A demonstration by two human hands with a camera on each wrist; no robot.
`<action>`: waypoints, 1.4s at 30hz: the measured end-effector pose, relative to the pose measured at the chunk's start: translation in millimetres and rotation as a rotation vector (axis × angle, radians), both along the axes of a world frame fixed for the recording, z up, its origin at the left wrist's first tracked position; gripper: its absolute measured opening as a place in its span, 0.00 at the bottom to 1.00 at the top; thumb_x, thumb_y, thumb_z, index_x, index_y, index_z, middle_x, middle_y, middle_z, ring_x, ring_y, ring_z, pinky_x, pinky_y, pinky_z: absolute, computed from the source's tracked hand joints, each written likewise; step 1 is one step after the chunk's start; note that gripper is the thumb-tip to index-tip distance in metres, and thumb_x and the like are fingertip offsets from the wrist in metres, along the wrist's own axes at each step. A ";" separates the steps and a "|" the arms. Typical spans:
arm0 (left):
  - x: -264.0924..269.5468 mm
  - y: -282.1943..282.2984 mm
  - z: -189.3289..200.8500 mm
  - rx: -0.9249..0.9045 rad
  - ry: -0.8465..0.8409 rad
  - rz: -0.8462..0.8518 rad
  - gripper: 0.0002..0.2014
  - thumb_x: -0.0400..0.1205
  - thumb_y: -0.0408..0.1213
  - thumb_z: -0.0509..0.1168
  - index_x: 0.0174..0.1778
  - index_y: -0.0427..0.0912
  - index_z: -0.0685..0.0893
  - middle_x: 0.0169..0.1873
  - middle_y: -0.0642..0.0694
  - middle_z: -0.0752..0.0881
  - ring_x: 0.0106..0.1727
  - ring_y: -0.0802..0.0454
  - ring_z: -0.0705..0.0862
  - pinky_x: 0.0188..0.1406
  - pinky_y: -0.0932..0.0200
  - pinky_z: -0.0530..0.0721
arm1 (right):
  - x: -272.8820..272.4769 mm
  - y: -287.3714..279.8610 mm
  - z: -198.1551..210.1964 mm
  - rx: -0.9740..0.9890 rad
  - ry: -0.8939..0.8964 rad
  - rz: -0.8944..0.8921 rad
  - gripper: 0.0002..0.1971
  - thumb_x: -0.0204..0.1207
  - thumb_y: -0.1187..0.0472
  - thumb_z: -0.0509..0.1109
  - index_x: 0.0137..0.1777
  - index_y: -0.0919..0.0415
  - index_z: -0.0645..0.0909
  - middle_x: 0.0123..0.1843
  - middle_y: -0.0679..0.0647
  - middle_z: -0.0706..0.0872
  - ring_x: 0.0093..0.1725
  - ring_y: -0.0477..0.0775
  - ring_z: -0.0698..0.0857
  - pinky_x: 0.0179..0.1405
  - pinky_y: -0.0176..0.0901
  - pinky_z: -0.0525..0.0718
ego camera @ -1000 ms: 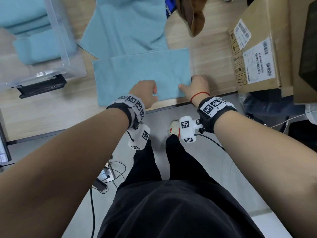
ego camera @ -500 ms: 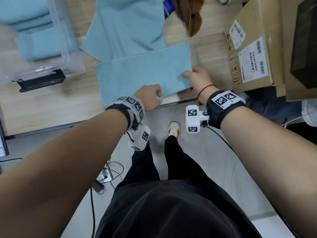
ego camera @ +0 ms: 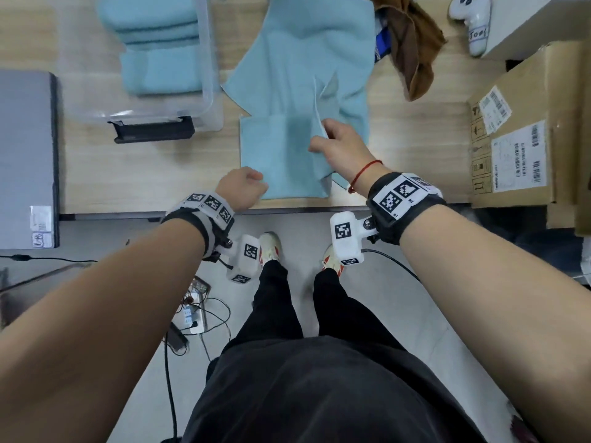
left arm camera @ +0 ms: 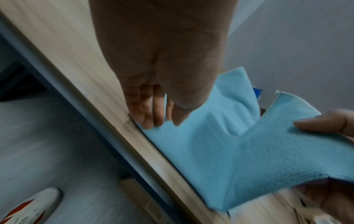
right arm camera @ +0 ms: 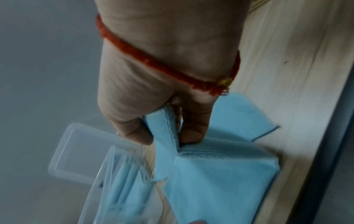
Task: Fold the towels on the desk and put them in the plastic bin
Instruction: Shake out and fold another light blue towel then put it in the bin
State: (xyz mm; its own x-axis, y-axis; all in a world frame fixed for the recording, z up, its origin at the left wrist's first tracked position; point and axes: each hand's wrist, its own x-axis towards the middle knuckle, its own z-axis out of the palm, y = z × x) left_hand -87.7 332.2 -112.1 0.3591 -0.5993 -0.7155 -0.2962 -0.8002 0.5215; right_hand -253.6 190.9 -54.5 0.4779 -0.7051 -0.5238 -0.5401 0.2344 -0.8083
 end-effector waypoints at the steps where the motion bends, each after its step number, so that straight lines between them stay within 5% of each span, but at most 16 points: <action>1: 4.3 5.9 -1.9 -0.006 0.076 0.045 0.21 0.77 0.47 0.69 0.63 0.41 0.82 0.50 0.41 0.88 0.54 0.44 0.87 0.65 0.44 0.82 | 9.6 4.7 -1.7 -0.012 0.022 0.028 0.08 0.60 0.54 0.68 0.38 0.55 0.82 0.36 0.47 0.84 0.39 0.48 0.81 0.41 0.40 0.79; 5: 8.8 10.6 -0.4 -0.061 0.216 0.063 0.15 0.86 0.49 0.59 0.56 0.40 0.78 0.45 0.42 0.82 0.48 0.46 0.83 0.62 0.45 0.83 | 38.5 22.1 -14.3 -0.058 0.100 0.126 0.04 0.71 0.61 0.70 0.38 0.56 0.77 0.32 0.48 0.78 0.31 0.45 0.75 0.24 0.30 0.72; 9: 11.4 5.3 3.8 -0.067 0.398 0.218 0.28 0.88 0.57 0.46 0.57 0.37 0.80 0.42 0.43 0.77 0.40 0.49 0.77 0.43 0.58 0.77 | 62.8 37.7 -30.9 -0.129 0.185 0.270 0.02 0.74 0.60 0.69 0.44 0.54 0.79 0.35 0.45 0.80 0.36 0.47 0.78 0.28 0.26 0.71; 11: 15.0 4.4 3.9 -0.049 0.496 0.302 0.29 0.86 0.62 0.42 0.48 0.43 0.80 0.38 0.45 0.73 0.35 0.53 0.73 0.37 0.61 0.71 | 72.4 44.2 -37.3 -0.167 0.234 0.329 0.03 0.73 0.60 0.70 0.46 0.54 0.80 0.36 0.43 0.79 0.40 0.49 0.79 0.30 0.27 0.70; 15: 23.2 4.6 -2.8 -0.031 0.476 0.308 0.35 0.84 0.67 0.38 0.52 0.43 0.82 0.45 0.42 0.86 0.46 0.49 0.86 0.53 0.56 0.83 | 83.3 55.4 -47.0 -0.082 0.257 0.325 0.08 0.73 0.58 0.72 0.44 0.59 0.77 0.39 0.51 0.77 0.41 0.57 0.83 0.34 0.51 0.89; 20: 32.8 7.3 -11.7 -0.029 0.530 0.306 0.39 0.80 0.69 0.51 0.70 0.37 0.78 0.62 0.37 0.85 0.59 0.46 0.87 0.62 0.47 0.85 | 83.5 59.8 -49.6 0.038 0.210 0.231 0.13 0.74 0.57 0.73 0.56 0.59 0.78 0.52 0.53 0.81 0.45 0.55 0.87 0.33 0.53 0.91; 24: 35.7 10.5 -17.7 -0.073 0.356 0.179 0.21 0.85 0.47 0.59 0.69 0.39 0.79 0.61 0.38 0.85 0.60 0.42 0.86 0.62 0.42 0.84 | 80.2 55.0 -50.7 0.107 0.199 0.224 0.15 0.76 0.62 0.70 0.62 0.58 0.78 0.56 0.56 0.80 0.41 0.56 0.86 0.36 0.53 0.92; 27: 37.3 9.3 -19.1 -0.076 0.224 0.051 0.18 0.82 0.38 0.60 0.65 0.37 0.82 0.59 0.37 0.86 0.58 0.40 0.85 0.60 0.43 0.84 | 73.0 43.0 -50.7 -0.002 0.211 0.223 0.14 0.75 0.66 0.66 0.60 0.57 0.79 0.49 0.54 0.81 0.36 0.54 0.83 0.33 0.49 0.90; 30: 38.0 4.5 -17.3 -0.060 0.150 -0.028 0.14 0.84 0.32 0.57 0.60 0.32 0.84 0.58 0.37 0.86 0.58 0.40 0.85 0.60 0.48 0.83 | 61.9 24.7 -55.8 -0.204 0.301 0.282 0.17 0.74 0.64 0.67 0.63 0.57 0.80 0.50 0.52 0.79 0.41 0.54 0.80 0.47 0.51 0.87; 35: 37.5 1.1 -19.4 -0.033 0.037 -0.077 0.12 0.85 0.39 0.62 0.50 0.35 0.85 0.50 0.39 0.87 0.53 0.39 0.85 0.50 0.55 0.82 | 49.4 11.8 -61.9 -0.181 0.376 0.327 0.22 0.74 0.63 0.68 0.69 0.57 0.78 0.56 0.53 0.75 0.45 0.56 0.80 0.55 0.54 0.85; 38: 36.3 1.0 -18.2 -0.032 -0.027 -0.101 0.16 0.82 0.43 0.66 0.55 0.33 0.86 0.54 0.39 0.88 0.55 0.41 0.85 0.54 0.52 0.83 | 44.9 6.9 -61.9 -0.193 0.364 0.261 0.20 0.73 0.63 0.68 0.66 0.58 0.80 0.58 0.55 0.78 0.53 0.57 0.83 0.58 0.55 0.84; 42: 33.8 2.4 -15.8 -0.027 -0.253 -0.092 0.22 0.77 0.46 0.73 0.59 0.35 0.79 0.55 0.41 0.85 0.56 0.42 0.83 0.49 0.55 0.79 | 33.5 -7.4 -61.1 -0.354 0.410 0.101 0.24 0.71 0.60 0.70 0.67 0.59 0.74 0.67 0.60 0.73 0.57 0.59 0.82 0.61 0.42 0.76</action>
State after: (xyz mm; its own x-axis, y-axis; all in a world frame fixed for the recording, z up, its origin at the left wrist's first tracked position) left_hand -53.9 334.6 -127.9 0.4675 -0.6554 -0.5932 -0.4911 -0.7505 0.4422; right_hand -220.1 183.5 -115.6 0.3597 -0.8332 -0.4201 -0.8328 -0.0836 -0.5473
